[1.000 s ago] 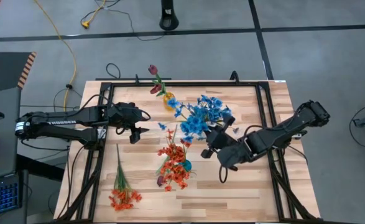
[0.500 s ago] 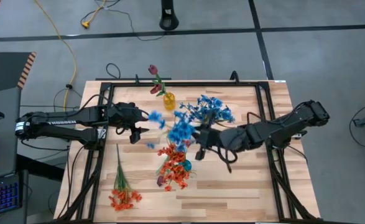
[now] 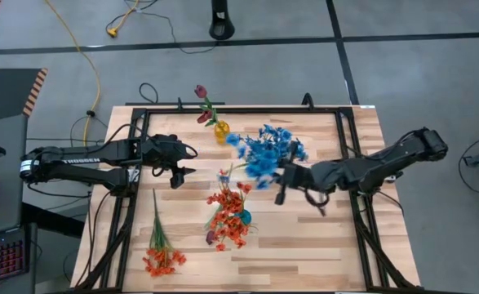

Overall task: Sort flowers into vase by color
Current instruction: Put the blue flowers into the transparent vase

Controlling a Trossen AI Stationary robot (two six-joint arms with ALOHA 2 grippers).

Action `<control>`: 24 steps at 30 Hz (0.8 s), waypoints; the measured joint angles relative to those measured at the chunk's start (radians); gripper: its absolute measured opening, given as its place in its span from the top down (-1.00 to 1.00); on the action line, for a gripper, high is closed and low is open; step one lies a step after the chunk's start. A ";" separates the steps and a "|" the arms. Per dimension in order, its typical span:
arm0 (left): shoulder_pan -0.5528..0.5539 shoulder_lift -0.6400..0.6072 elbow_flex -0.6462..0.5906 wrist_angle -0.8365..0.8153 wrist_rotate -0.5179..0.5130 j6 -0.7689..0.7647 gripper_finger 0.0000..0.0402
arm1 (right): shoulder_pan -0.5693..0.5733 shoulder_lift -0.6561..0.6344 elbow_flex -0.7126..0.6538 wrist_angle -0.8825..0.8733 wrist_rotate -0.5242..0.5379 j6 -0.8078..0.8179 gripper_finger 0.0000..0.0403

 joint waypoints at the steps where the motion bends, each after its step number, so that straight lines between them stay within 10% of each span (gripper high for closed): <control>1: 0.000 0.000 0.000 0.000 0.000 0.000 -0.13 | 0.000 -0.021 -0.033 0.051 0.000 -0.016 0.79; 24: 0.000 0.000 0.000 0.000 0.000 -0.004 -0.13 | -0.034 -0.118 -0.165 0.080 0.004 -0.098 0.79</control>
